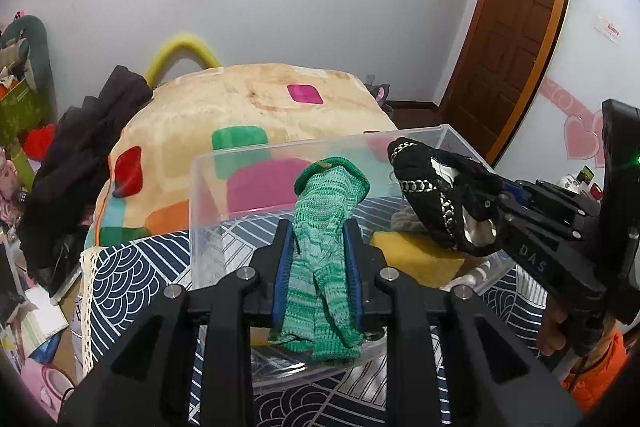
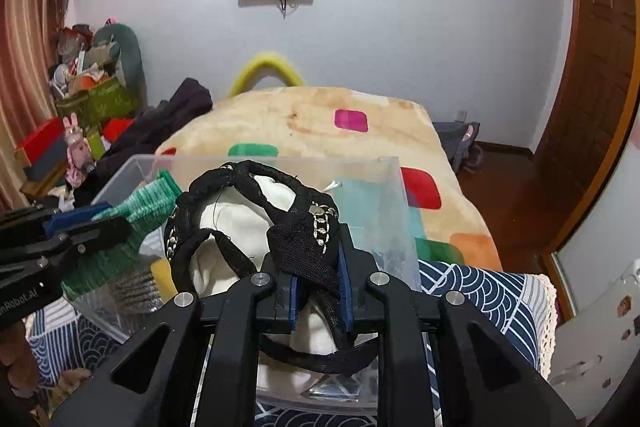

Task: Organize soft objects
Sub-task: 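Lift the glove and garment over the box and open both grippers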

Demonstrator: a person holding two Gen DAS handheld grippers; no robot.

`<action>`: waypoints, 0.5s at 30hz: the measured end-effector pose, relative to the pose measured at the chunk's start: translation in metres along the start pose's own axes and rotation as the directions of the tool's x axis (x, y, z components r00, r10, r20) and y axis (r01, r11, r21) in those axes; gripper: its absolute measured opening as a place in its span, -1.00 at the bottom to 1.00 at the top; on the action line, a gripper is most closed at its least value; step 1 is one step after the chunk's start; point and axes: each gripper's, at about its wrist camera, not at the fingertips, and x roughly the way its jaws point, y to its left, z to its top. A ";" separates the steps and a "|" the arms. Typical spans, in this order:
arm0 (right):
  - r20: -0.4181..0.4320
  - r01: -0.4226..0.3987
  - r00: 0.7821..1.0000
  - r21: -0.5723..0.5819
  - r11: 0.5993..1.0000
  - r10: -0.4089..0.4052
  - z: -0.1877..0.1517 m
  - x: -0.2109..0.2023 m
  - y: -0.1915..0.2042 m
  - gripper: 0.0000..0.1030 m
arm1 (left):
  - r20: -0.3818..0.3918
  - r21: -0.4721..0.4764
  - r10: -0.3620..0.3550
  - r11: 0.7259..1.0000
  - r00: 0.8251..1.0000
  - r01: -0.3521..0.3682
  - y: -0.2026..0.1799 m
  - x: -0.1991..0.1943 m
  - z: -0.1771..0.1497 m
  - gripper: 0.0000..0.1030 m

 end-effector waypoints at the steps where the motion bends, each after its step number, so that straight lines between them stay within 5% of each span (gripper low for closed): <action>1: -0.003 0.007 1.000 -0.006 1.000 -0.007 -0.001 0.000 0.000 -0.60 | -0.003 -0.001 -0.001 1.000 1.000 0.001 0.001 0.001 0.000 -0.46; 7: -0.010 0.009 1.000 -0.021 1.000 -0.009 -0.003 -0.010 -0.002 -0.09 | -0.001 -0.005 0.004 1.000 1.000 -0.004 0.000 -0.007 -0.004 -0.19; 15: 0.040 -0.015 0.999 -0.034 0.999 0.016 -0.003 -0.039 -0.001 0.18 | 0.048 0.040 0.025 0.999 0.999 -0.027 -0.010 -0.036 -0.014 0.16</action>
